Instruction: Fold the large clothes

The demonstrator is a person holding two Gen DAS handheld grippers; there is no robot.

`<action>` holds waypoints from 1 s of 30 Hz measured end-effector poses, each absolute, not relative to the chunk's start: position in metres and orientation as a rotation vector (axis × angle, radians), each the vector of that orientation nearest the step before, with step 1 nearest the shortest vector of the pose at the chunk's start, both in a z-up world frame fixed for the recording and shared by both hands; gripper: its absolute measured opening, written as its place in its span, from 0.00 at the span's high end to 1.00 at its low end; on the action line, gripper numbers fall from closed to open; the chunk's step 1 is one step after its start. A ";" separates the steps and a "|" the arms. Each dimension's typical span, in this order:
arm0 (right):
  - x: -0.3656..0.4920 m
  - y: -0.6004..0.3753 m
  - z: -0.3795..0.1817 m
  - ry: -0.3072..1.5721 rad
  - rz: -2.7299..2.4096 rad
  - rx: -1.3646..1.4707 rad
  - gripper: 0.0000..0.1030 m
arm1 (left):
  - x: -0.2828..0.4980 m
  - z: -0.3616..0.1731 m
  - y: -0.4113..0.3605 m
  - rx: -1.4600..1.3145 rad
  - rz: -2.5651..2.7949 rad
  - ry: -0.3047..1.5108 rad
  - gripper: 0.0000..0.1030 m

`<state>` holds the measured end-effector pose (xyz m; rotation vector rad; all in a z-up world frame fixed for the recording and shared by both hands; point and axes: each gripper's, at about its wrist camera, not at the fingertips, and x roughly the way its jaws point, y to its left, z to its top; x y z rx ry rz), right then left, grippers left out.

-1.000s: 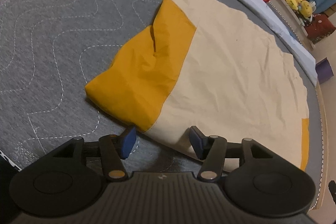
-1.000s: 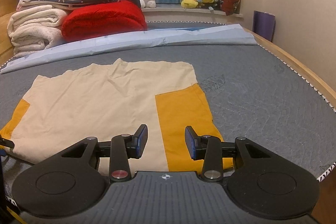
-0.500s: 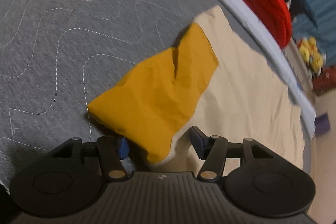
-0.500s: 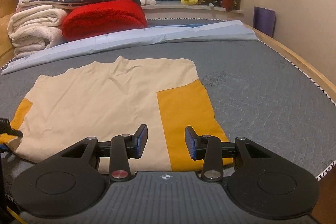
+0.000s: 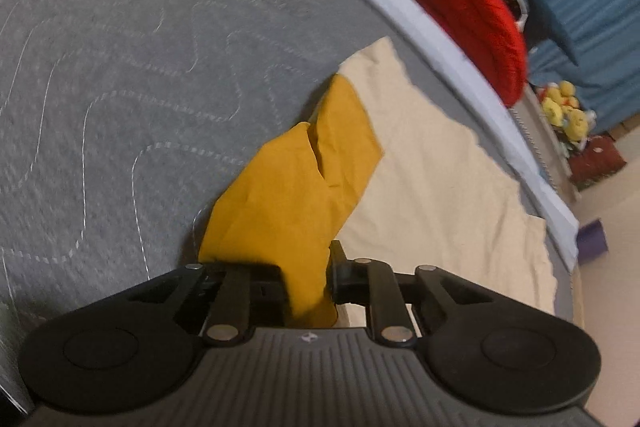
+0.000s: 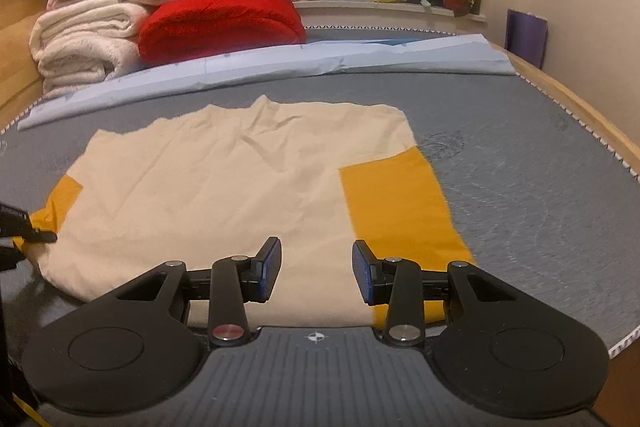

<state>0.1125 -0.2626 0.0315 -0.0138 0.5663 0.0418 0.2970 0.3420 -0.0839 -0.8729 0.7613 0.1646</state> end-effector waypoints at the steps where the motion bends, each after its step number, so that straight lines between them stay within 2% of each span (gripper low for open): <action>1: 0.115 -0.258 0.031 0.569 0.043 0.000 0.60 | 0.295 -0.079 0.344 -0.858 0.142 0.746 0.84; 7: 0.132 -0.205 0.020 0.595 0.092 -0.013 0.60 | 0.266 -0.049 0.360 -0.788 0.065 0.713 0.86; 18: 0.145 -0.104 -0.007 0.646 0.236 -0.068 0.61 | 0.186 -0.011 0.392 -0.628 0.272 0.788 0.87; 24: 0.181 -0.086 -0.055 0.914 0.191 -0.067 0.60 | 0.187 -0.011 0.386 -0.571 0.250 0.797 0.88; 28: 0.188 -0.089 -0.051 0.930 0.184 -0.017 0.61 | 0.190 -0.010 0.379 -0.536 0.249 0.785 0.87; 30: 0.185 -0.093 -0.036 0.879 0.158 -0.041 0.61 | 0.192 -0.009 0.377 -0.536 0.256 0.786 0.87</action>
